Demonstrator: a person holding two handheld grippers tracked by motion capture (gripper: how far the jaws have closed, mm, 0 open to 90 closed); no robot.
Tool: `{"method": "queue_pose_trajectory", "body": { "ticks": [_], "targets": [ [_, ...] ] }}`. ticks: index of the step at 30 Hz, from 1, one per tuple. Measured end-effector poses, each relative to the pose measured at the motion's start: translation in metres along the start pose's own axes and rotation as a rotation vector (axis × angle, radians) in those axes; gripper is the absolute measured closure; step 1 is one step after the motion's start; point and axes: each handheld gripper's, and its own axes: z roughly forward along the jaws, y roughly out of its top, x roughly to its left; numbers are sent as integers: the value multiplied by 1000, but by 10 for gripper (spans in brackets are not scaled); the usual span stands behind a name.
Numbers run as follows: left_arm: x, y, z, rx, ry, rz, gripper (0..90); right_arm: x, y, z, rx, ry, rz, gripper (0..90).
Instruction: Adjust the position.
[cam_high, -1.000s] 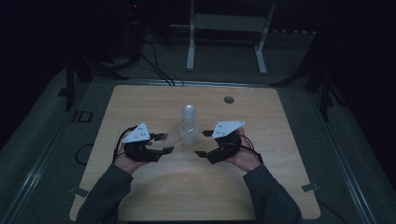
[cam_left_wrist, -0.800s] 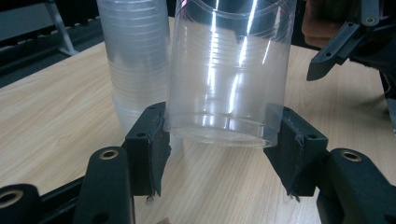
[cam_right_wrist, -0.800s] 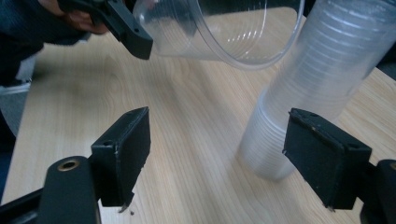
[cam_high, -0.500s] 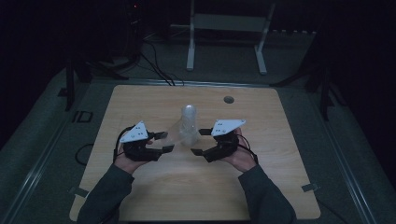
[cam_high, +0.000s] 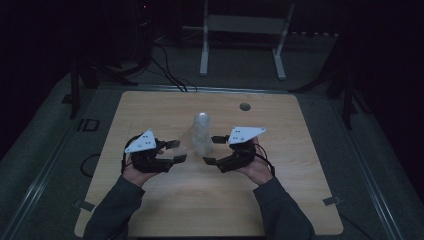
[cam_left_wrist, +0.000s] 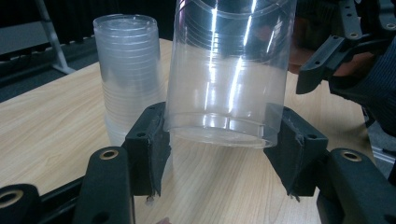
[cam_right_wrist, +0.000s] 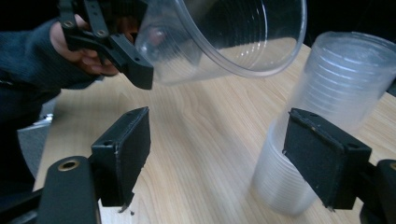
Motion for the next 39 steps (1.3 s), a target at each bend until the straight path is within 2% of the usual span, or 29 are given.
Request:
{"method": "queue_pose_trajectory", "body": {
  "ticks": [13,22,32,39],
  "targets": [
    [-1,2,-3,-37,-11,-9,421,1,2,1,-51,26,33,227],
    [-2,4,-5,-54,-22,-14,422,-1,3,1,-100,48,71,227],
    [-3,4,-4,-76,-34,-24,421,-5,4,1,-173,107,137,228],
    [-3,3,-2,-89,-42,-35,421,-4,5,4,-213,118,157,245]
  ]
}}
